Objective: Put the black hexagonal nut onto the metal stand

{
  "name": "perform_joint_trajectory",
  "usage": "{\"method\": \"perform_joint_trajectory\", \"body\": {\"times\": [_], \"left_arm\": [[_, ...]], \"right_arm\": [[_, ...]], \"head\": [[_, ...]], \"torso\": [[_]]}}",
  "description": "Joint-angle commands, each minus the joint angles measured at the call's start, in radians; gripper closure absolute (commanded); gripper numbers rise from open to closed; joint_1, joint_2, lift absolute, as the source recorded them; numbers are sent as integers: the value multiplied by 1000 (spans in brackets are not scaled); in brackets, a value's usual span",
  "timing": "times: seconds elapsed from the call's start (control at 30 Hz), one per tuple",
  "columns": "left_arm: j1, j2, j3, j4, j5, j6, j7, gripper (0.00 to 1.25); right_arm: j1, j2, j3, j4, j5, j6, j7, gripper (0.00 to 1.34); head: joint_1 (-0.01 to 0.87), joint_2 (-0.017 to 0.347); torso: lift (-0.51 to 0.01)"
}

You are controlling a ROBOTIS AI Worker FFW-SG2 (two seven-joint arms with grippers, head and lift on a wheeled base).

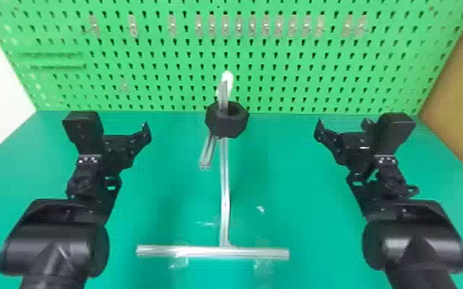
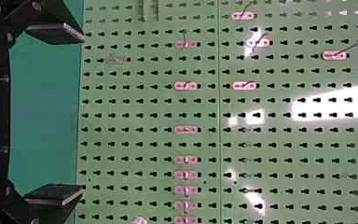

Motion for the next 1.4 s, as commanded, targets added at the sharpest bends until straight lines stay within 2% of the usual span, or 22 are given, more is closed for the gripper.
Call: {"method": "perform_joint_trajectory", "body": {"times": [0.0, 0.5, 0.8, 1.1, 1.37], "left_arm": [[-1, 0, -3, 3, 2, -10, 0, 147], [4, 0, -11, 15, 2, -36, 0, 147], [1, 0, -12, 17, 8, -41, 0, 147], [-10, 0, -14, 23, 14, -42, 0, 147], [-21, -2, -21, 31, 0, -47, 0, 147]], "right_arm": [[3, -7, 9, 1, -4, -3, 0, 82], [11, -10, 10, 1, -1, 9, 0, 84], [14, 1, -2, 1, 0, 14, -1, 85], [21, 22, -40, 1, 11, 25, -5, 87], [27, 21, -42, -18, 29, 89, -5, 88]], "head": [[693, 81], [693, 81], [693, 81], [693, 81], [693, 81]], "torso": [[-1], [-1], [-1], [-1], [-1]]}}
